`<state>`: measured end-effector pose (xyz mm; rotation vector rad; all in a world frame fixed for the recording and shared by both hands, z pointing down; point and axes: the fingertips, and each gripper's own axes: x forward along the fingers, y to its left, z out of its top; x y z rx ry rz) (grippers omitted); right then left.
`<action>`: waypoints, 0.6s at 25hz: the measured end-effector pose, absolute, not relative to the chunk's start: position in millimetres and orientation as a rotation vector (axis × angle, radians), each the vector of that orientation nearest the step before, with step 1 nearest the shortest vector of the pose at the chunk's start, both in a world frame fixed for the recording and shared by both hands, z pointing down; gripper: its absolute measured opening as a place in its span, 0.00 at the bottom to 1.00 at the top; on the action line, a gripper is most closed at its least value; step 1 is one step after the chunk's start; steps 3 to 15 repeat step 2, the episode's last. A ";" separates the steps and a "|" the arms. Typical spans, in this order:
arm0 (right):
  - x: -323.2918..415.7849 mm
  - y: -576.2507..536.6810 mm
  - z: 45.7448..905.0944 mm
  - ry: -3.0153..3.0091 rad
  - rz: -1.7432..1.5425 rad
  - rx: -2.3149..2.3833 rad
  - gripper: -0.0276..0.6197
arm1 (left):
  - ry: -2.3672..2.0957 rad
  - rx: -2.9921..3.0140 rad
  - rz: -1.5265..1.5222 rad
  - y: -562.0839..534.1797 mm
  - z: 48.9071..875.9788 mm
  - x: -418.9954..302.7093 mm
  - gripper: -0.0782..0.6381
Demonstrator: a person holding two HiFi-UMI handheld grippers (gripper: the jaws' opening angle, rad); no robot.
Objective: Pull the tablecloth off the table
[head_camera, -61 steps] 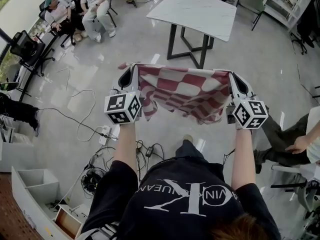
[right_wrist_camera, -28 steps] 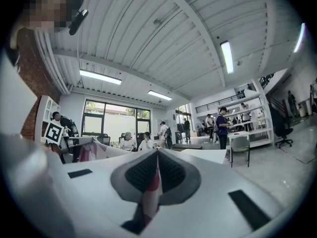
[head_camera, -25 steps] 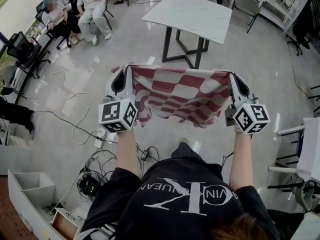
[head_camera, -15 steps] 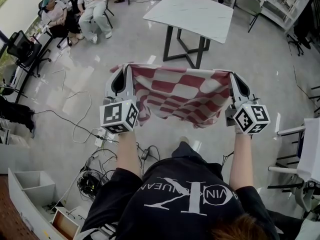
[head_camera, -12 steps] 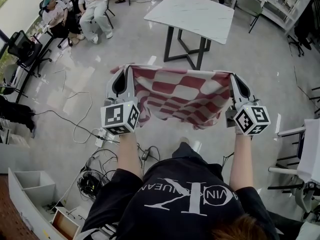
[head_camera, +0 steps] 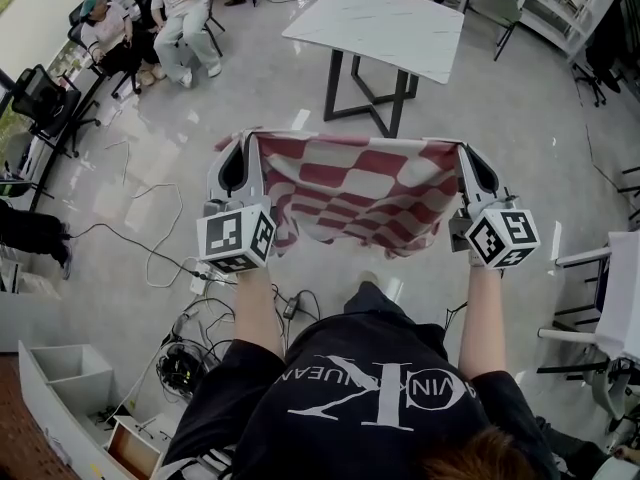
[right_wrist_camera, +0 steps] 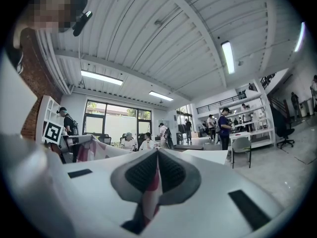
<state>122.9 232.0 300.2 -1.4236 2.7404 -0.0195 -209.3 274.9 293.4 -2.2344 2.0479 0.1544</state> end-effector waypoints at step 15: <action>124.7 232.3 299.7 2.738 -0.010 -1.428 0.06 | 2.045 -2.236 0.160 274.8 292.5 -207.5 0.14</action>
